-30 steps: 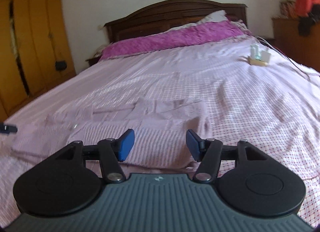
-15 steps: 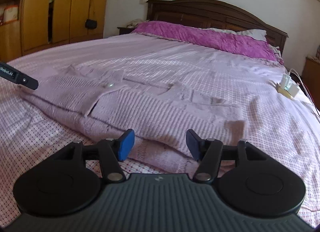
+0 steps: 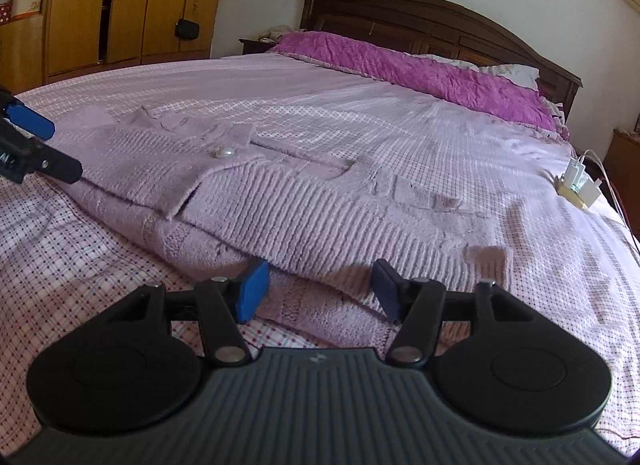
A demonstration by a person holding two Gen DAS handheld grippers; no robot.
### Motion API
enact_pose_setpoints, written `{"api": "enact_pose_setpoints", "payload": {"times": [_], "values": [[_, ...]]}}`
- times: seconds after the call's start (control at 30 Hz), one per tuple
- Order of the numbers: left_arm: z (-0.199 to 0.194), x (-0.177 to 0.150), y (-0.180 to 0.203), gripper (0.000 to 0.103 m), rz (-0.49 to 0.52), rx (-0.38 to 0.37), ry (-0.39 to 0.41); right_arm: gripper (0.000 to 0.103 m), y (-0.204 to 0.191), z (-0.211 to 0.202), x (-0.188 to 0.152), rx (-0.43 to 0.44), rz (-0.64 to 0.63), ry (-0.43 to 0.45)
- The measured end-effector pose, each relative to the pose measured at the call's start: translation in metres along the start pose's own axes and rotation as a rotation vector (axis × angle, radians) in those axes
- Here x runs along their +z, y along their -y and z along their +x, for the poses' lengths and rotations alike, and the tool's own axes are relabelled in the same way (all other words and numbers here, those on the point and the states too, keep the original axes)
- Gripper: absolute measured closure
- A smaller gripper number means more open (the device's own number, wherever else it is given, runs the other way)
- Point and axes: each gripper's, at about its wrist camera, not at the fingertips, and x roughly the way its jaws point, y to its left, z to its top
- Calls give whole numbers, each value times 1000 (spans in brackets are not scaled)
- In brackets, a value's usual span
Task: Fold small clothes
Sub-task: 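Grasp the cardigan edge with the left tool while the right tool grasps beside it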
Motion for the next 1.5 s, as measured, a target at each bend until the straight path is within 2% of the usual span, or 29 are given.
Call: {"api": "enact_pose_setpoints", "payload": {"times": [0.27, 0.37, 0.63, 0.73, 0.8, 0.87, 0.9, 0.93, 1.03, 1.33, 1.5], "values": [[16, 2, 26, 18, 119, -25, 8, 38, -3, 5, 6, -12, -30, -4], [26, 5, 29, 18, 134, -5, 11, 38, -6, 7, 7, -7, -59, -9], [39, 9, 39, 19, 182, -21, 52, 38, -11, 14, 10, -3, -117, 4], [38, 9, 40, 38, 193, -43, 70, 38, -9, 19, 14, -5, -109, 20], [39, 10, 39, 71, 181, -81, 68, 40, -7, 22, 16, 8, -98, 25], [40, 13, 37, 84, 159, -91, 65, 52, -5, 24, 18, 20, -89, 31], [41, 14, 36, 89, 150, -92, 66, 64, -5, 25, 19, 28, -90, 33], [41, 17, 33, 89, 137, -96, 71, 75, -5, 24, 20, 36, -89, 36], [37, 24, 28, 90, 101, -106, 95, 91, -6, 21, 23, 32, -99, 63], [47, 57, 20, 91, 82, -79, 166, 94, -1, 35, 55, 4, -128, 112], [76, 82, 16, 91, 70, -67, 160, 94, 2, 63, 77, -20, -131, 104]]}}
